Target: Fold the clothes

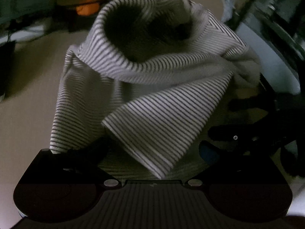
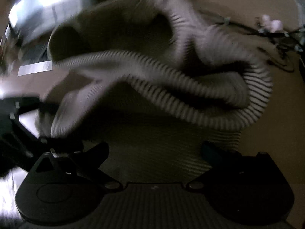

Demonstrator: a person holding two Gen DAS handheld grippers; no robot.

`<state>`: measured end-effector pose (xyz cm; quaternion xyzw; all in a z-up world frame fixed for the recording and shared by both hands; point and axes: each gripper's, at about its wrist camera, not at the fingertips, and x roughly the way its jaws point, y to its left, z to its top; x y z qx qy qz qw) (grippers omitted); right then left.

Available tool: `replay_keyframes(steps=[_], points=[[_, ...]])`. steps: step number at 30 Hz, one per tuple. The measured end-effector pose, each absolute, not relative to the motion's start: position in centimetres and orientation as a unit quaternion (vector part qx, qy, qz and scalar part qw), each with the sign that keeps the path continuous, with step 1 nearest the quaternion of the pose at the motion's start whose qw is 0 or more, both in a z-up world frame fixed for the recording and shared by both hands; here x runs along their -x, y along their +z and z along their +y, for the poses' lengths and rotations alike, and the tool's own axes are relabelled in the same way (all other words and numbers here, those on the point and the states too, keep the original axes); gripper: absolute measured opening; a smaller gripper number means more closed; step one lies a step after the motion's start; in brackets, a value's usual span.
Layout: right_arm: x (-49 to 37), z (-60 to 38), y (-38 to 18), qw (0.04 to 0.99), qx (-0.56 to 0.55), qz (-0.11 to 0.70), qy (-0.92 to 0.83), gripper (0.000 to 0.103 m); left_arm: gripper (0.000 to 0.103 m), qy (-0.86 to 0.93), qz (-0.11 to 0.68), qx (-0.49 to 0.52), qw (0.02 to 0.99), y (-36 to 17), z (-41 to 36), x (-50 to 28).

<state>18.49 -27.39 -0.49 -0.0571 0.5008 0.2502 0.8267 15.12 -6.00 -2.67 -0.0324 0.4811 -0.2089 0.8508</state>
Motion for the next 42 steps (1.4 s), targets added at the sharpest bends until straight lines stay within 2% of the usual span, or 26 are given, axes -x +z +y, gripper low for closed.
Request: replay_keyframes(steps=[3, 7, 11, 12, 13, 16, 21, 28, 34, 42], points=[[-15.8, -25.2, 0.0, 0.800, 0.125, 0.522, 0.267, 0.103, 0.103, -0.236, 0.488, 0.055, 0.839, -2.7, -4.1, -10.9], [-18.7, -22.9, 2.0, 0.807, 0.105, 0.517, 0.265, 0.103, 0.103, -0.255, 0.484, 0.073, 0.834, -2.9, -2.5, -8.6], [-23.0, -23.6, 9.5, 0.930, -0.026, 0.333, 0.156, 0.103, 0.103, -0.247, 0.483, 0.082, 0.836, -3.1, -2.0, -8.3], [-23.5, -23.8, 10.8, 0.944, -0.044, 0.296, 0.136, 0.103, 0.103, -0.244, 0.483, 0.081, 0.837, -3.1, -2.0, -8.2], [-24.1, -23.9, 11.4, 0.944, -0.044, 0.294, 0.142, 0.103, 0.103, -0.242, 0.483, 0.081, 0.837, -3.0, -2.0, -8.1], [-22.6, -24.4, 10.4, 0.932, -0.020, 0.325, 0.158, 0.103, 0.103, -0.236, 0.485, 0.087, 0.838, -2.5, -2.3, -8.6], [-20.8, -26.7, 4.6, 0.901, -0.002, 0.410, 0.140, 0.103, 0.103, -0.208, 0.447, 0.097, 0.864, -1.6, -2.6, -11.9], [-19.1, -26.1, 0.1, 0.883, 0.118, 0.436, 0.130, 0.103, 0.103, -0.129, 0.447, 0.045, 0.884, -3.8, -4.1, -15.9], [-16.7, -27.4, -0.2, 0.880, 0.096, 0.451, 0.114, 0.103, 0.103, -0.132, 0.447, 0.004, 0.885, -3.7, -4.1, -14.3], [-10.0, -26.9, 0.1, 0.842, 0.133, 0.497, 0.164, 0.103, 0.103, -0.201, 0.481, 0.021, 0.853, -3.0, -0.7, -9.9]])
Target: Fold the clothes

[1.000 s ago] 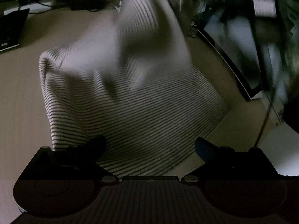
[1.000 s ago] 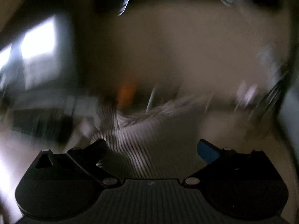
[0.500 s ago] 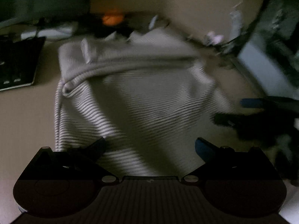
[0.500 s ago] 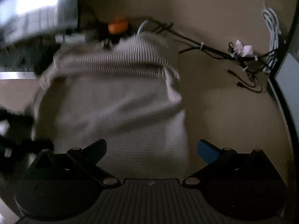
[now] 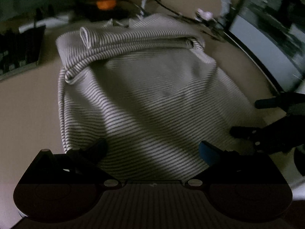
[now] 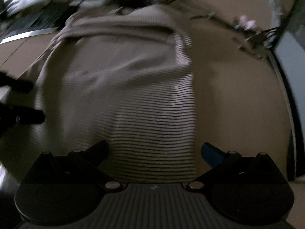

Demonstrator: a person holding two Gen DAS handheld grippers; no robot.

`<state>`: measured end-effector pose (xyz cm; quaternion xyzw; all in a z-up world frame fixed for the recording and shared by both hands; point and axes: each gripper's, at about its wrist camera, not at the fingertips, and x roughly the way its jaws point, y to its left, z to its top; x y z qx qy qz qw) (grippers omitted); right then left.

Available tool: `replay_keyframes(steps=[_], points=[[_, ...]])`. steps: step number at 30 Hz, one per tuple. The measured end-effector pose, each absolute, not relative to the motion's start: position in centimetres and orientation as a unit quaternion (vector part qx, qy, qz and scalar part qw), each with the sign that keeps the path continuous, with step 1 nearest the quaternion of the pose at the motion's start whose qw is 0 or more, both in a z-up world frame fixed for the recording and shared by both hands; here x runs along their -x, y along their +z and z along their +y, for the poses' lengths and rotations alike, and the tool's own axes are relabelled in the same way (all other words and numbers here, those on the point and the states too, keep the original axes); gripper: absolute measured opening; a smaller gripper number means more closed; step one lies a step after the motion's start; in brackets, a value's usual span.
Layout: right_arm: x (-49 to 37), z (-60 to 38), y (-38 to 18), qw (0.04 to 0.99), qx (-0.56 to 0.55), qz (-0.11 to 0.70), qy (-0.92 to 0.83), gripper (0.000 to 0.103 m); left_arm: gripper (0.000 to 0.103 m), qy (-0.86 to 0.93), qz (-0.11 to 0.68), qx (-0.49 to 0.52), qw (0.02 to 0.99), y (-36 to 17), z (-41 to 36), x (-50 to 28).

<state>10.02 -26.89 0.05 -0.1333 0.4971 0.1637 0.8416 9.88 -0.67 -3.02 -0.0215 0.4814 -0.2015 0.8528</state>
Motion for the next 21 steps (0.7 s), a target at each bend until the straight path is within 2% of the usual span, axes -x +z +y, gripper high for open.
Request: replay_keyframes(steps=[2, 6, 10, 16, 21], points=[[-8.6, -26.6, 0.5, 0.825, 0.148, 0.509, 0.196, 0.103, 0.103, -0.207, 0.480, 0.031, 0.852, -2.9, 0.3, -8.3], [-9.1, -24.1, 3.6, 0.889, 0.210, 0.368, 0.176, 0.103, 0.103, -0.161, 0.457, 0.073, 0.872, -2.3, 1.6, -7.2], [-13.1, -20.5, 3.4, 0.918, 0.256, 0.268, 0.140, 0.103, 0.103, -0.088, 0.401, 0.058, 0.910, -0.5, 0.5, -8.4], [-16.9, -16.8, -0.2, 0.898, 0.336, 0.243, 0.146, 0.103, 0.103, -0.071, 0.383, -0.012, 0.921, 0.7, -0.5, -9.8], [-19.5, -21.6, 2.9, 0.961, 0.174, 0.217, -0.010, 0.103, 0.103, -0.058, 0.377, -0.060, 0.922, 0.6, -1.2, -11.4]])
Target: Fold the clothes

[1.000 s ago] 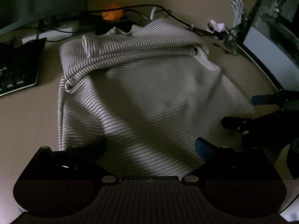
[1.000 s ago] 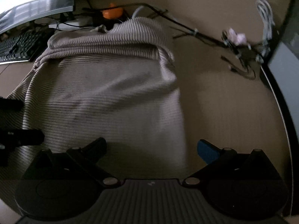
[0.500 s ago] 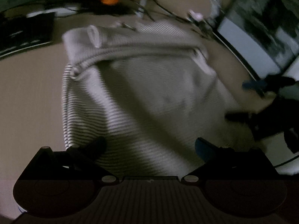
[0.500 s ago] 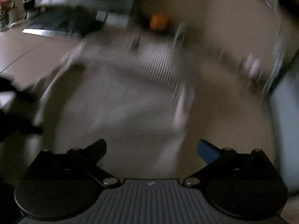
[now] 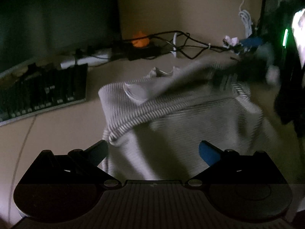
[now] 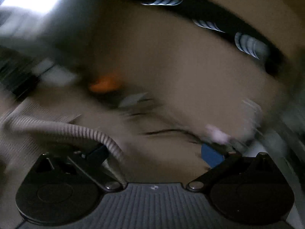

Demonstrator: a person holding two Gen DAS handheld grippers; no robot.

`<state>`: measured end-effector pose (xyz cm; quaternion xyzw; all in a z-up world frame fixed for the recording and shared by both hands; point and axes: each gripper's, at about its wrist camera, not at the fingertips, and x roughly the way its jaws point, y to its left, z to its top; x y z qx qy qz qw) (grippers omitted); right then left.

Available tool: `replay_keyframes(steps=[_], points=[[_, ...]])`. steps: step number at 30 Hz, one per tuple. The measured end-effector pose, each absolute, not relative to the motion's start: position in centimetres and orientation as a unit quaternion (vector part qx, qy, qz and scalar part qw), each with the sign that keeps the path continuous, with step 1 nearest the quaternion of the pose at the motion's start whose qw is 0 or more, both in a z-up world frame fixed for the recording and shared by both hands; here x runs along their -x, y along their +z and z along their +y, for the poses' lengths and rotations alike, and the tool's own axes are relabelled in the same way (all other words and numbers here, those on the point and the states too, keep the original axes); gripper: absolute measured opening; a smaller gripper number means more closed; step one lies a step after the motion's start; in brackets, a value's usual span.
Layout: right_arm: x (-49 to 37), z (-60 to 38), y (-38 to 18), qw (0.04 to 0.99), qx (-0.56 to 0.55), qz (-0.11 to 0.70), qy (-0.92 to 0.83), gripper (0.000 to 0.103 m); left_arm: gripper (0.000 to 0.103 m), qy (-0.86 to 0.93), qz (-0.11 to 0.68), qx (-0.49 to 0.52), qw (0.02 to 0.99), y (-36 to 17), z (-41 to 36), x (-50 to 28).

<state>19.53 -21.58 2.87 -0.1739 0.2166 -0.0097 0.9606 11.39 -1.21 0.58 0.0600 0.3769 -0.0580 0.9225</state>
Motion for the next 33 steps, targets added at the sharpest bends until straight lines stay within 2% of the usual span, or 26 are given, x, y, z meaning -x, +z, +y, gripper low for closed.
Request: replay_keyframes(steps=[4, 9, 11, 14, 18, 21, 24, 27, 30, 33], points=[[-19.8, -29.3, 3.2, 0.947, 0.114, 0.231, -0.192, 0.103, 0.103, -0.067, 0.364, -0.102, 0.923, 0.0, -2.5, -14.1], [-18.3, -33.7, 2.3, 0.936, 0.076, 0.285, -0.191, 0.103, 0.103, -0.063, 0.316, -0.240, 0.916, -2.1, -6.1, -17.8], [-17.7, -33.9, 1.8, 0.937, 0.080, 0.292, -0.175, 0.103, 0.103, -0.026, 0.296, -0.266, 0.917, -2.0, -6.1, -19.0], [-16.5, -33.6, 1.7, 0.941, 0.107, 0.282, -0.155, 0.103, 0.103, 0.054, 0.269, -0.214, 0.938, 1.4, -2.1, -19.6], [-15.3, -32.5, 2.1, 0.942, 0.140, 0.285, -0.109, 0.103, 0.103, 0.204, 0.238, -0.102, 0.944, 5.5, 7.7, -17.5], [-15.3, -30.0, 1.2, 0.937, 0.181, 0.295, -0.042, 0.103, 0.103, 0.253, 0.288, 0.007, 0.924, 4.7, 15.3, -15.3], [-15.2, -27.2, 0.0, 0.926, 0.238, 0.293, 0.003, 0.103, 0.103, 0.296, 0.316, 0.074, 0.898, 3.1, 19.2, -12.5], [-15.6, -24.8, -1.1, 0.915, 0.289, 0.282, 0.018, 0.103, 0.103, 0.292, 0.327, 0.138, 0.888, 2.4, 20.2, -10.2], [-16.8, -23.5, -1.9, 0.907, 0.317, 0.276, 0.015, 0.103, 0.103, 0.211, 0.345, 0.198, 0.893, 2.0, 18.0, -9.6], [-18.7, -22.8, -2.7, 0.893, 0.334, 0.301, 0.027, 0.103, 0.103, 0.118, 0.365, 0.200, 0.902, 1.1, 13.5, -10.5]])
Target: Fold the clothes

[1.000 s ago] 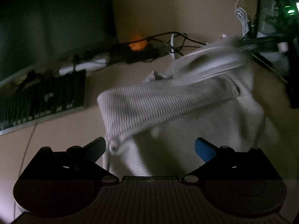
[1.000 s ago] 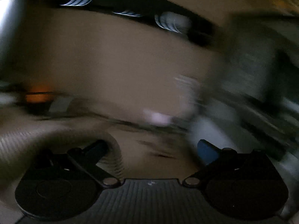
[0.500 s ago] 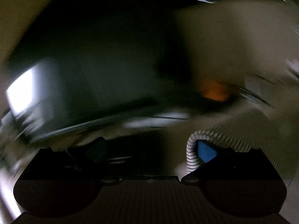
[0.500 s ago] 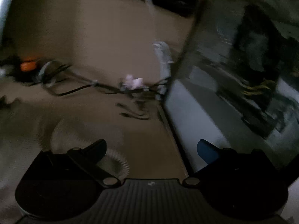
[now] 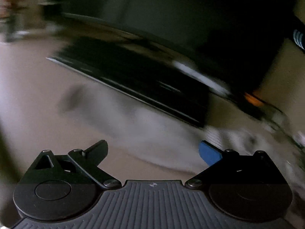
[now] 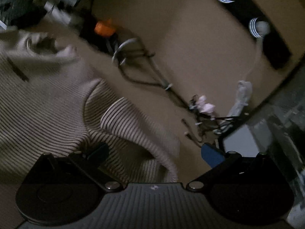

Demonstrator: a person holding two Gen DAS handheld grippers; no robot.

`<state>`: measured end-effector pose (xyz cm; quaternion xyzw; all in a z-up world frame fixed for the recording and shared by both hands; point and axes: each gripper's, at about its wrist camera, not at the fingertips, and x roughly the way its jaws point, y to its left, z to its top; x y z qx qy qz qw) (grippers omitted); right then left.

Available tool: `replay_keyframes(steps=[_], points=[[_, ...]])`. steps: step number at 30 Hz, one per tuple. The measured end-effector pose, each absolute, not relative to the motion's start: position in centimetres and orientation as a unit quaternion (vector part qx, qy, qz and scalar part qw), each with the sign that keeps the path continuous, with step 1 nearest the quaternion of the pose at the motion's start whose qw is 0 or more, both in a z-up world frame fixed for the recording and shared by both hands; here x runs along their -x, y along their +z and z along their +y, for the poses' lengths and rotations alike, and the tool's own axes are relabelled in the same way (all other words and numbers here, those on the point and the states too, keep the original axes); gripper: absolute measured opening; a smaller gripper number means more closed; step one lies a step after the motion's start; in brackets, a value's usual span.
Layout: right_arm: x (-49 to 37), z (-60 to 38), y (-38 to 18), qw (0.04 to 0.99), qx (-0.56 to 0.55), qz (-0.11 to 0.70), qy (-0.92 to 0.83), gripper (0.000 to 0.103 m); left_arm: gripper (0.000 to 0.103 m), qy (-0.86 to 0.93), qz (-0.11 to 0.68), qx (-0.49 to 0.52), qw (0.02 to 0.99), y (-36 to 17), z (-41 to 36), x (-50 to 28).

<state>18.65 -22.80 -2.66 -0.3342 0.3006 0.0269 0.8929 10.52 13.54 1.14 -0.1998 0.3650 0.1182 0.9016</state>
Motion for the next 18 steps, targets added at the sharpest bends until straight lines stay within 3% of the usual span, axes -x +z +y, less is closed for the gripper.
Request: replay_keyframes(steps=[2, 7, 10, 12, 18], points=[[-20.2, -23.2, -2.7, 0.897, 0.323, 0.302, 0.023, 0.103, 0.103, 0.058, 0.378, 0.186, 0.905, 0.7, 10.0, -11.5], [-22.2, -29.3, 2.4, 0.932, 0.173, 0.206, -0.243, 0.103, 0.103, -0.012, 0.398, 0.109, 0.911, -1.3, 2.3, -12.0], [-20.2, -30.7, 4.4, 0.943, 0.132, 0.179, -0.249, 0.103, 0.103, -0.022, 0.405, 0.081, 0.910, -2.5, 0.1, -11.7], [-19.5, -30.6, 4.7, 0.955, 0.114, 0.200, -0.186, 0.103, 0.103, -0.021, 0.415, 0.085, 0.905, -3.5, -0.5, -11.9], [-20.6, -27.9, 1.6, 0.923, -0.032, 0.363, 0.119, 0.103, 0.103, -0.012, 0.401, 0.079, 0.912, -4.3, 0.1, -12.5]])
